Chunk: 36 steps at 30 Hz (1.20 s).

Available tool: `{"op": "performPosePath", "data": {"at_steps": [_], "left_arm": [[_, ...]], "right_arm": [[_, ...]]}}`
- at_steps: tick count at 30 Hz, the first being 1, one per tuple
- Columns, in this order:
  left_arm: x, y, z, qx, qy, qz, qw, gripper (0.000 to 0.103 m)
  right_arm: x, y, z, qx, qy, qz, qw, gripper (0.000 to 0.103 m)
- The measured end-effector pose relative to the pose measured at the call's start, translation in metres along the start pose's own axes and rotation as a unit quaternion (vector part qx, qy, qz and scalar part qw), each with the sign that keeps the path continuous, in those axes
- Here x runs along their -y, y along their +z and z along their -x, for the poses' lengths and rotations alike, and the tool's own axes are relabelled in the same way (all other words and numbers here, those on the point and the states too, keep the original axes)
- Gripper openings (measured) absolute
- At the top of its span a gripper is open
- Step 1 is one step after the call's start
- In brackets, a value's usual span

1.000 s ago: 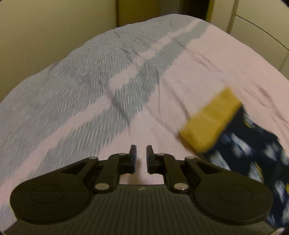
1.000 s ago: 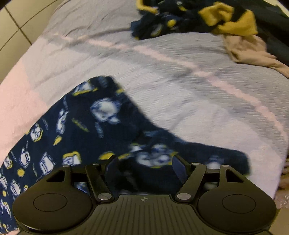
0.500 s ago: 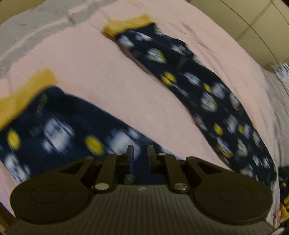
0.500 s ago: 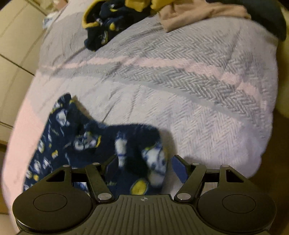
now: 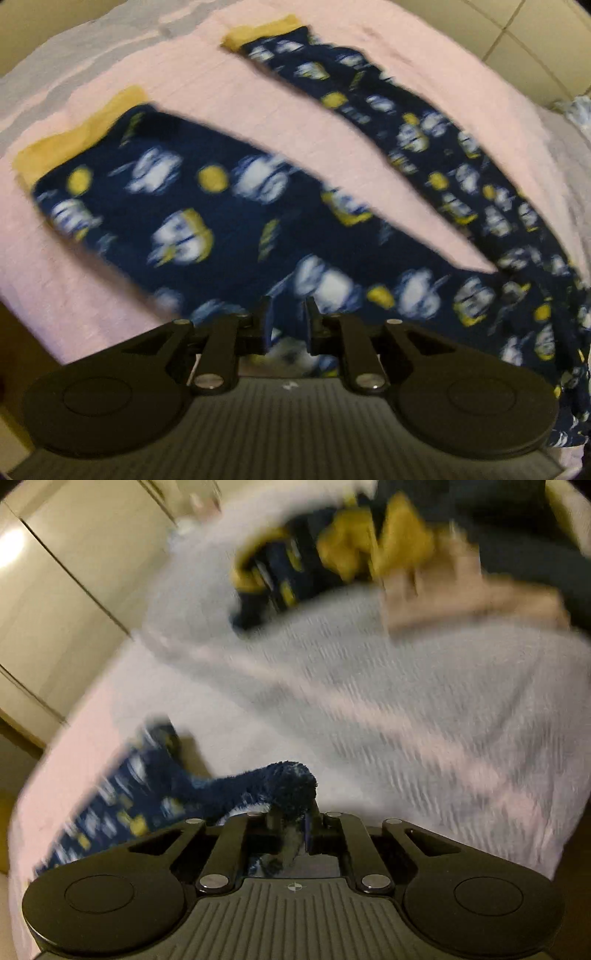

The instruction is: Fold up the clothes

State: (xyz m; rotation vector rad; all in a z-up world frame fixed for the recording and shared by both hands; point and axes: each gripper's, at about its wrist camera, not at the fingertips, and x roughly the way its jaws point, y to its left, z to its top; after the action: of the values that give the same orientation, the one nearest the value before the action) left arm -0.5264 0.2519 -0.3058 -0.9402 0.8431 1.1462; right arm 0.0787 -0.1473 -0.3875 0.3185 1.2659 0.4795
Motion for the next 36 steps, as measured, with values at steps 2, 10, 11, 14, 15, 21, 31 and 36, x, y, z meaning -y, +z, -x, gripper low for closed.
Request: {"op": "performPosePath", "data": {"at_steps": [2, 10, 11, 14, 15, 21, 31, 36], "left_arm": [[-0.022, -0.004, 0.003, 0.001, 0.011, 0.027, 0.9996, 0.023], [-0.145, 0.014, 0.018, 0.06, 0.051, 0.2, 0.9766, 0.045], [-0.16, 0.019, 0.013, 0.065, 0.049, 0.223, 0.9713, 0.045], [-0.2, 0.037, -0.004, 0.084, 0.053, 0.286, 0.9531, 0.045], [-0.207, 0.043, -0.011, 0.089, 0.06, 0.294, 0.9497, 0.045], [-0.208, 0.086, -0.04, 0.09, 0.057, 0.227, 0.9681, 0.01], [-0.202, 0.043, -0.01, 0.102, 0.096, 0.075, 0.9873, 0.012], [-0.196, 0.026, -0.017, 0.079, 0.129, 0.066, 0.9863, 0.018]], "right_arm": [[0.0, 0.002, 0.001, -0.004, -0.002, 0.011, 1.0, 0.023], [0.019, -0.004, 0.016, -0.006, 0.03, -0.061, 0.998, 0.062], [0.02, -0.005, 0.017, -0.004, 0.033, -0.069, 0.997, 0.062], [0.016, -0.007, 0.013, 0.002, 0.033, -0.079, 0.996, 0.063], [0.012, -0.008, 0.011, 0.005, 0.029, -0.077, 0.997, 0.063], [-0.016, -0.008, 0.012, 0.034, -0.008, -0.042, 0.999, 0.006], [-0.006, -0.01, 0.062, 0.091, 0.006, -0.016, 0.996, 0.005], [0.02, -0.027, 0.021, -0.014, -0.047, -0.06, 0.997, 0.024]]}}
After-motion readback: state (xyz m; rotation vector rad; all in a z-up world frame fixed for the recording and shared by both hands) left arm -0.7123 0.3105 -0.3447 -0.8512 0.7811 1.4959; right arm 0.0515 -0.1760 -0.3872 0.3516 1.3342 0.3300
